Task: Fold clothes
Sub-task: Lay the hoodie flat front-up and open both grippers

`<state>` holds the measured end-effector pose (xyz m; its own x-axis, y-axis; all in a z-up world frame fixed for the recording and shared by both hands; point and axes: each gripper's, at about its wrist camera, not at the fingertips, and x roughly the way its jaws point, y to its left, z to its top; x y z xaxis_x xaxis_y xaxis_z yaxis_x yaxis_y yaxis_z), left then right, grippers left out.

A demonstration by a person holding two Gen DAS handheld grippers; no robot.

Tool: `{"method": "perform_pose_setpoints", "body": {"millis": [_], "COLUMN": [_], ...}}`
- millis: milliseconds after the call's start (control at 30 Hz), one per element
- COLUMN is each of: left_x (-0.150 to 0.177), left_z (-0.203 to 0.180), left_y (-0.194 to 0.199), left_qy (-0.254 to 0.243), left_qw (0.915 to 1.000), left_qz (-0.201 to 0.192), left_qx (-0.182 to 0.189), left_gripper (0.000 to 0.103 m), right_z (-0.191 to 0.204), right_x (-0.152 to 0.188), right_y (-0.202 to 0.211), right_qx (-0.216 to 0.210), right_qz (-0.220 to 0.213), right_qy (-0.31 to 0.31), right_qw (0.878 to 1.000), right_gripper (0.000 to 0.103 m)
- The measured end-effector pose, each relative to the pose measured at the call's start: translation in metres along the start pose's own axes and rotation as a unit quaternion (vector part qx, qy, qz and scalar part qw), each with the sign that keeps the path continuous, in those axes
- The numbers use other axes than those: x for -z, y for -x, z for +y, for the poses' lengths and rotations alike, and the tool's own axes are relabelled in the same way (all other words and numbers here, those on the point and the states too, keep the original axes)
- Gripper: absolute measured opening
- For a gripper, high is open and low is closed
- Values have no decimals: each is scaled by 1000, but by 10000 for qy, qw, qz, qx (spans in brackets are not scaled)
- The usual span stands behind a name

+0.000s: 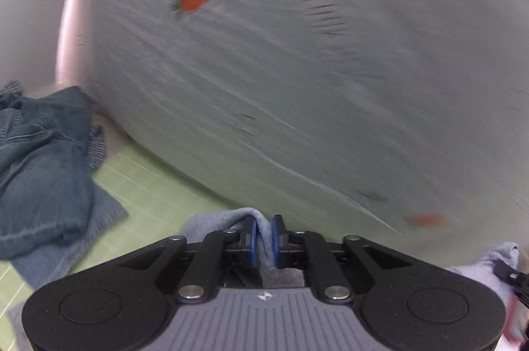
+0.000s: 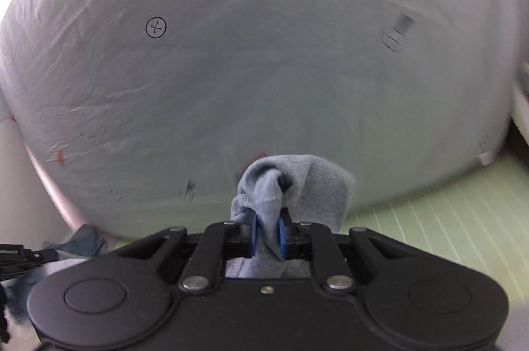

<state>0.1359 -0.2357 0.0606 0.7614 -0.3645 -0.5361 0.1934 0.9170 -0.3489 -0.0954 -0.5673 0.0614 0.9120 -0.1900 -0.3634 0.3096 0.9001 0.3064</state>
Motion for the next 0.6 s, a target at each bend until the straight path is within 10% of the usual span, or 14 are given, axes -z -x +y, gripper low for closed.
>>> {"method": "perform_pose_setpoints", "body": {"millis": [67, 167, 433, 600], "left_x": [-3, 12, 120, 147], "left_z": [5, 19, 56, 58], "left_y": [-31, -55, -42, -34], "left_qy": [101, 254, -298, -25], "left_qw": [9988, 9962, 9725, 9653], "left_qz": [268, 638, 2219, 2531], "left_qx": [-387, -537, -647, -645], "left_gripper": [40, 83, 84, 87], "right_z": [7, 12, -25, -55], "right_x": [-11, -4, 96, 139], "right_y": [-60, -103, -81, -62], "right_qx": [55, 490, 1163, 1966], "right_qz": [182, 568, 1558, 2176], "right_qy": [-38, 90, 53, 613], "right_qw": [9998, 9971, 9809, 9541], "right_gripper": [49, 53, 51, 53]}}
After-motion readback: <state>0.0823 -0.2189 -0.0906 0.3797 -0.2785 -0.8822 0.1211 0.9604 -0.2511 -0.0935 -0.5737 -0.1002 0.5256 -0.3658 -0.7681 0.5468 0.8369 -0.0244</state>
